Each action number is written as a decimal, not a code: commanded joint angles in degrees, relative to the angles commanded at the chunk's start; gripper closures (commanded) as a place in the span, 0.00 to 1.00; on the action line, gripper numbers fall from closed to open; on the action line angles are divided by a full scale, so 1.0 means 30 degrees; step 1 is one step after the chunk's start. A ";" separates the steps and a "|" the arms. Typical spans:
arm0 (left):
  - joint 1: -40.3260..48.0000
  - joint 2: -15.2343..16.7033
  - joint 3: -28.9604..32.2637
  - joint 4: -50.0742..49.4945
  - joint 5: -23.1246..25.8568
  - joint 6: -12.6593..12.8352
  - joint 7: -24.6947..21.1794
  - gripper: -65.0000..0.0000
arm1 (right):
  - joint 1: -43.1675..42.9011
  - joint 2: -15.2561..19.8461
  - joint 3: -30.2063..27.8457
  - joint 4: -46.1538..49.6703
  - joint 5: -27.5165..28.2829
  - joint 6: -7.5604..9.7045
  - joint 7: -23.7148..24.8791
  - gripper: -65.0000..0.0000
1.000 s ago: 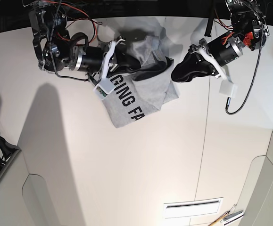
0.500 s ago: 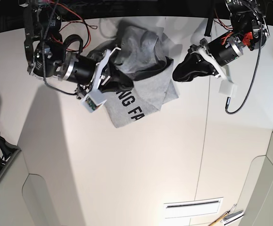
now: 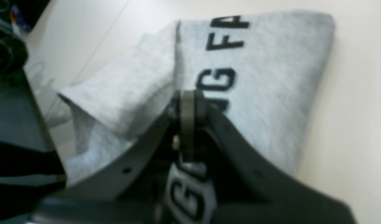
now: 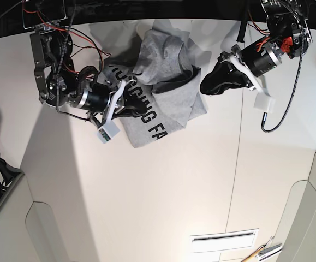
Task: Fold the T-shirt properly
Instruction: 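Hold the bundle with both grippers and rotate it on the table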
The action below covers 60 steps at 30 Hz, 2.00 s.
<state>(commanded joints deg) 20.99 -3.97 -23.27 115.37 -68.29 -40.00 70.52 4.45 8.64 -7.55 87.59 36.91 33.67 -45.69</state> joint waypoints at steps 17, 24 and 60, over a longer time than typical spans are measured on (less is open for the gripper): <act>-0.0007 -0.0015 -0.1537 0.0022 -0.1319 0.0000 0.0452 0.82 | 0.4371 -0.4940 -0.1865 -0.0641 -0.1304 -0.0007 -0.0211 1.00; 0.0000 -0.0007 -0.1785 0.0255 -0.3271 0.0000 0.1756 0.82 | 0.4335 -0.2994 0.0758 -0.0648 -0.2186 -0.0007 -0.0168 1.00; 0.0670 -0.1770 0.8743 -0.3446 0.7322 0.0000 -0.3096 0.93 | 0.6914 -0.1778 0.1239 -0.9435 -0.3810 0.0073 0.3869 1.00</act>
<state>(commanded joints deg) 23.00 -9.28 2.96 105.03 -46.33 -40.00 61.23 25.19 3.31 -3.84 59.29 25.47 33.89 -34.09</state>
